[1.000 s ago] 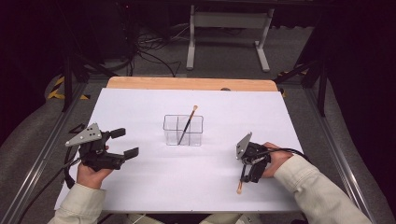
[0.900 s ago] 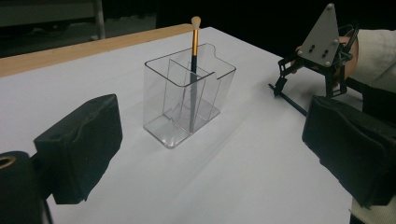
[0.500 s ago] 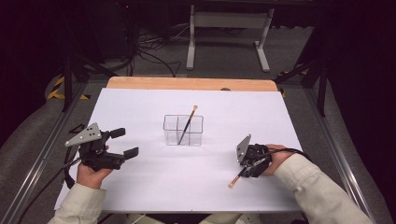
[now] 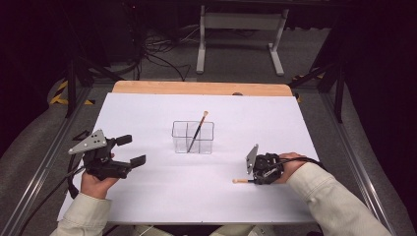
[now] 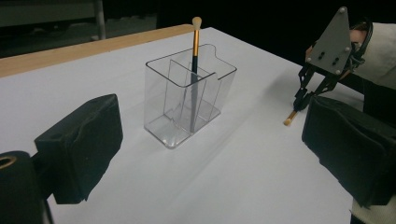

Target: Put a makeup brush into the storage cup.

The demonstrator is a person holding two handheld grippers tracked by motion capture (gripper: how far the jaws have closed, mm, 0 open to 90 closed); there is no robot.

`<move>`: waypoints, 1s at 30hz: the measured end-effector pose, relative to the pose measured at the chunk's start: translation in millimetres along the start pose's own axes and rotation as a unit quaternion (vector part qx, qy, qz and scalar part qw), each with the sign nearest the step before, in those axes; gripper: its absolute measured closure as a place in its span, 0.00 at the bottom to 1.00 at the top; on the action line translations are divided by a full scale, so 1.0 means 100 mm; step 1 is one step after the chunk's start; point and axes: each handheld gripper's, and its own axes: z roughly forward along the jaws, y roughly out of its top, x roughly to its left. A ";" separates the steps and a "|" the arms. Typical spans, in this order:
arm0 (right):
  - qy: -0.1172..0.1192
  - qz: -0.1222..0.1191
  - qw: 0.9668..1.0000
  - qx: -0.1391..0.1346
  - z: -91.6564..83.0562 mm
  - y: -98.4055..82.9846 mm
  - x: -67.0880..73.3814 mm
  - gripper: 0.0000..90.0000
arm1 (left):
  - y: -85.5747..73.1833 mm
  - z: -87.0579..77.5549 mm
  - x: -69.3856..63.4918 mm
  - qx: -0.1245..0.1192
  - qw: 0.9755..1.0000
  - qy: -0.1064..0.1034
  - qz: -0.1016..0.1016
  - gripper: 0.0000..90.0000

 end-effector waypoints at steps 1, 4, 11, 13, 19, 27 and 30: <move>-0.001 0.000 1.000 0.003 0.00 0.01 0.00 0.92 | 0.00 0.00 0.00 0.000 1.000 0.000 0.000 0.07; -0.002 0.000 1.000 0.005 0.00 0.02 0.00 0.92 | 0.00 0.00 0.00 -0.001 1.000 0.000 0.001 0.07; -0.002 0.009 1.000 -0.002 -0.03 0.00 0.01 0.92 | 0.00 -0.01 0.00 -0.001 1.000 0.001 0.000 0.07; -0.006 0.009 1.000 -0.013 -0.07 -0.01 0.01 0.92 | 0.00 -0.01 0.00 -0.001 1.000 0.001 -0.002 0.07; -0.022 0.027 0.997 -0.067 -0.24 -0.05 0.00 0.92 | 0.00 0.00 0.00 -0.001 1.000 0.001 0.001 0.07; -0.040 0.068 0.988 -0.134 -0.40 -0.09 -0.02 0.92 | 0.00 0.00 0.01 -0.005 1.000 0.004 0.003 0.06; -0.048 0.071 0.986 -0.143 -0.42 -0.08 -0.02 0.92 | 0.00 0.00 0.01 -0.006 1.000 0.003 0.002 0.06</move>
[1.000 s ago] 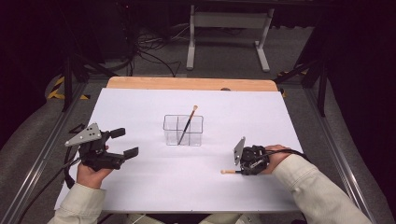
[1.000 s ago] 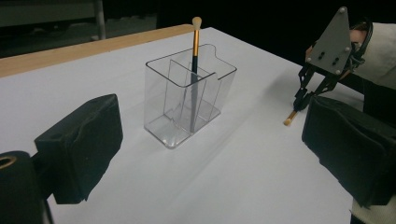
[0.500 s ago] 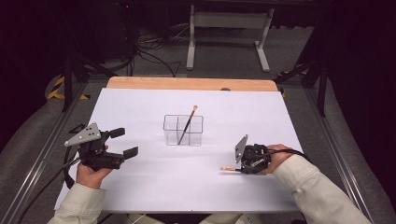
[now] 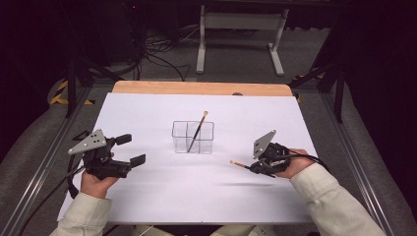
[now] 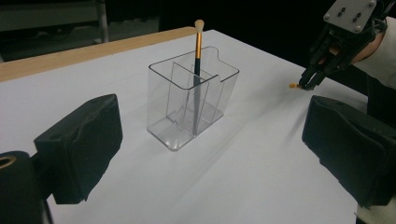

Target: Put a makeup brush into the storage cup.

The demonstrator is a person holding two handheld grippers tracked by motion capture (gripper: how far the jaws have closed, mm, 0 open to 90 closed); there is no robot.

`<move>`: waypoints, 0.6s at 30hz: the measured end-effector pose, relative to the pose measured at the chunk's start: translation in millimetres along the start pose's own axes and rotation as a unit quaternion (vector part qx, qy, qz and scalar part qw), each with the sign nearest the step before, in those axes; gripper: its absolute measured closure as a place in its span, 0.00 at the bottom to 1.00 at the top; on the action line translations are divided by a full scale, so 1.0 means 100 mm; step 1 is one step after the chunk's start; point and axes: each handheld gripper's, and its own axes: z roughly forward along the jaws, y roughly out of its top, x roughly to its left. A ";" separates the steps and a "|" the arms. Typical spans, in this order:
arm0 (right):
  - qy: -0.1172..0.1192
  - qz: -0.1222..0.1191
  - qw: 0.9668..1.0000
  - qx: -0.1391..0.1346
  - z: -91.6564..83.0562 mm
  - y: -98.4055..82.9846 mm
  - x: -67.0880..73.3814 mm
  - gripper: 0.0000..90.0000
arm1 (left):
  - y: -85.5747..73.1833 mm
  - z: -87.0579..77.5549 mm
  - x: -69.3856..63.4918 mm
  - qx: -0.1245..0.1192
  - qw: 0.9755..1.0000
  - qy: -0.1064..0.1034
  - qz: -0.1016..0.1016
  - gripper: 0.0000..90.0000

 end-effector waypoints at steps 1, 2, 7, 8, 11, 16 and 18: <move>0.000 0.000 1.000 -0.005 0.00 0.00 0.00 0.92 | 0.00 0.00 0.00 0.000 1.000 0.000 0.000 0.06; 0.001 0.002 1.000 -0.008 -0.01 0.00 -0.01 0.92 | 0.00 0.00 0.00 -0.001 1.000 0.000 0.000 0.06; -0.004 0.020 0.999 -0.034 -0.06 0.00 -0.02 0.92 | 0.00 0.00 0.00 -0.001 1.000 0.000 0.002 0.06; -0.006 0.017 0.999 -0.037 -0.07 0.00 -0.02 0.92 | 0.00 0.00 0.00 -0.001 1.000 0.000 0.001 0.06; -0.009 0.024 0.999 -0.045 -0.09 0.00 -0.02 0.92 | 0.00 0.00 0.01 -0.003 1.000 0.001 -0.001 0.06; -0.015 0.032 0.996 -0.076 -0.15 -0.01 -0.02 0.92 | 0.00 0.00 0.01 -0.001 1.000 0.001 -0.001 0.06; -0.018 0.034 0.995 -0.088 -0.17 -0.01 -0.03 0.92 | 0.00 0.00 0.01 -0.001 1.000 0.001 -0.001 0.06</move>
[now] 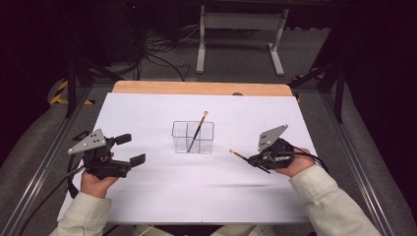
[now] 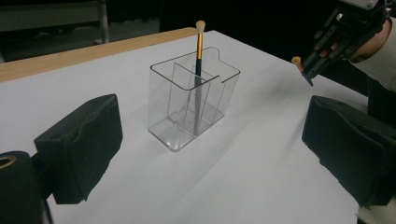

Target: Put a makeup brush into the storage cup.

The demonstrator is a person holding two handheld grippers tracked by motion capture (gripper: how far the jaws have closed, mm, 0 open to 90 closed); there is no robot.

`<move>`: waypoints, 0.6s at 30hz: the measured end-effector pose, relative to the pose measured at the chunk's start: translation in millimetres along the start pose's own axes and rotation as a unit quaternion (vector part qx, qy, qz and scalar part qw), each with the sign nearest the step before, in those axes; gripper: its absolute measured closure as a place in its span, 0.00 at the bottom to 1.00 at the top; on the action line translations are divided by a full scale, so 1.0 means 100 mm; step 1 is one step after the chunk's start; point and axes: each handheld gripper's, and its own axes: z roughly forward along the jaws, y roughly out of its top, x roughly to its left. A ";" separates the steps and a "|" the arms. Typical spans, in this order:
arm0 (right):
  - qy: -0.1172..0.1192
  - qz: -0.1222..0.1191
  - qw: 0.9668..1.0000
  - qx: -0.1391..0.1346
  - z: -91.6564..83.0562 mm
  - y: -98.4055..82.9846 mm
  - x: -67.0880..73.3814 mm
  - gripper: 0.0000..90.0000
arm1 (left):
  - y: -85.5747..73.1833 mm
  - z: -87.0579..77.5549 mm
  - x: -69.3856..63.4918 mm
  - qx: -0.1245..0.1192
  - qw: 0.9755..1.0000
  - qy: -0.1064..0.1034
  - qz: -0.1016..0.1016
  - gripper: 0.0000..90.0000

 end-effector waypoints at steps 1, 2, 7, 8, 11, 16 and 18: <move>0.001 0.002 1.000 -0.006 -0.01 0.00 0.00 0.92 | 0.00 0.00 0.00 0.000 1.000 0.000 0.000 0.06; 0.003 0.003 1.000 -0.011 -0.02 0.00 -0.01 0.92 | 0.00 0.00 0.01 0.001 1.000 0.000 0.000 0.06; 0.002 0.015 0.999 -0.043 -0.09 0.02 -0.01 0.92 | -0.01 0.00 0.01 -0.002 1.000 0.002 -0.002 0.06; 0.004 0.017 0.998 -0.053 -0.11 0.02 -0.01 0.92 | -0.01 0.00 0.01 -0.002 1.000 0.001 -0.001 0.06; 0.004 0.024 0.997 -0.077 -0.15 0.04 -0.01 0.92 | -0.01 0.00 0.00 -0.004 1.000 0.001 0.000 0.06; -0.002 0.040 0.991 -0.131 -0.22 0.05 -0.01 0.92 | -0.01 -0.01 0.01 -0.005 1.000 0.002 0.000 0.06; -0.005 0.045 0.988 -0.149 -0.24 0.05 -0.01 0.92 | -0.01 -0.01 0.01 -0.005 1.000 0.002 -0.001 0.06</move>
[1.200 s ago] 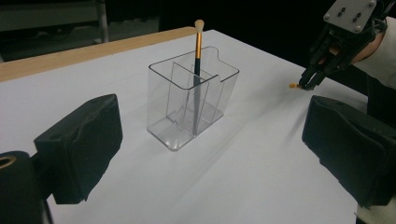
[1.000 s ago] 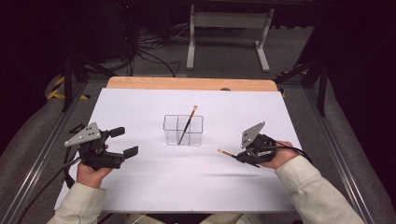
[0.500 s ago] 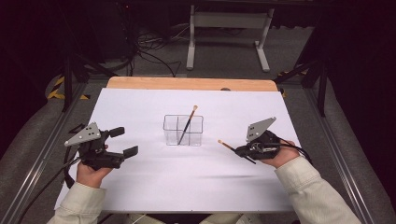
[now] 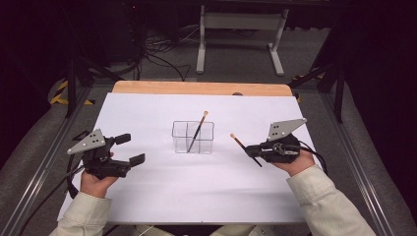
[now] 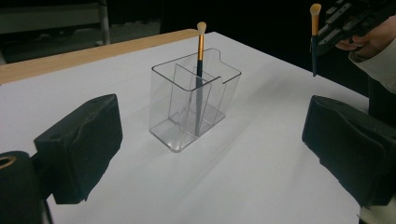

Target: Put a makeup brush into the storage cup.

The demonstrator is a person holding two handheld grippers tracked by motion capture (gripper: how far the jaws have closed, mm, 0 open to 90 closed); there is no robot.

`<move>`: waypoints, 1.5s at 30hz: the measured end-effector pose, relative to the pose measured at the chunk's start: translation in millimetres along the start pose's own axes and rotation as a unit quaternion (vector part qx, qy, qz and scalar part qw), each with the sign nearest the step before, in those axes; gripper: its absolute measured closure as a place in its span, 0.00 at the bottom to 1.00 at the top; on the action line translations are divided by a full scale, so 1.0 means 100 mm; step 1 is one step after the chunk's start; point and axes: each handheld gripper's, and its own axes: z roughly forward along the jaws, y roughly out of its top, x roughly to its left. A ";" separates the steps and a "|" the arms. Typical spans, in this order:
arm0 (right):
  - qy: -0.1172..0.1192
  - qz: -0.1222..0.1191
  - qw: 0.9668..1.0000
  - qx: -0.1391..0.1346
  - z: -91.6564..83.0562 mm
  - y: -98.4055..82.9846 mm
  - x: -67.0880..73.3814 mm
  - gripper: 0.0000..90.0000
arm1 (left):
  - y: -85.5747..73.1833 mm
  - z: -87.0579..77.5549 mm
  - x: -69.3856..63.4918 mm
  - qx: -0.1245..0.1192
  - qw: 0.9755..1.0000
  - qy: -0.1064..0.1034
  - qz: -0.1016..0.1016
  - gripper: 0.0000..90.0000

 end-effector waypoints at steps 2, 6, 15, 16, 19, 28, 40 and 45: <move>-0.004 0.002 1.000 -0.009 -0.01 0.00 0.00 0.92 | 0.00 0.00 0.00 0.000 1.000 0.000 0.002 0.06; -0.012 0.008 0.999 -0.037 -0.04 0.01 -0.01 0.92 | 0.00 0.00 0.00 -0.001 1.000 -0.001 0.001 0.06; -0.026 0.022 0.994 -0.100 -0.09 0.02 -0.02 0.92 | 0.00 0.00 0.01 -0.002 1.000 -0.002 0.000 0.06; -0.028 0.022 0.994 -0.107 -0.10 0.02 -0.02 0.92 | 0.00 0.00 0.01 -0.002 1.000 -0.002 0.000 0.06; -0.033 0.024 0.991 -0.126 -0.11 0.03 -0.02 0.92 | 0.00 0.01 0.01 -0.002 1.000 -0.003 0.001 0.06; -0.043 0.035 0.984 -0.169 -0.13 0.06 -0.02 0.92 | -0.01 0.03 0.01 -0.005 1.000 -0.006 0.018 0.05; -0.071 0.046 0.972 -0.219 -0.15 0.10 -0.04 0.92 | -0.04 0.03 0.01 -0.028 0.999 -0.008 0.020 0.02; -0.073 0.051 0.969 -0.231 -0.12 0.11 -0.07 0.92 | -0.05 0.02 0.01 -0.041 0.999 -0.013 0.026 0.01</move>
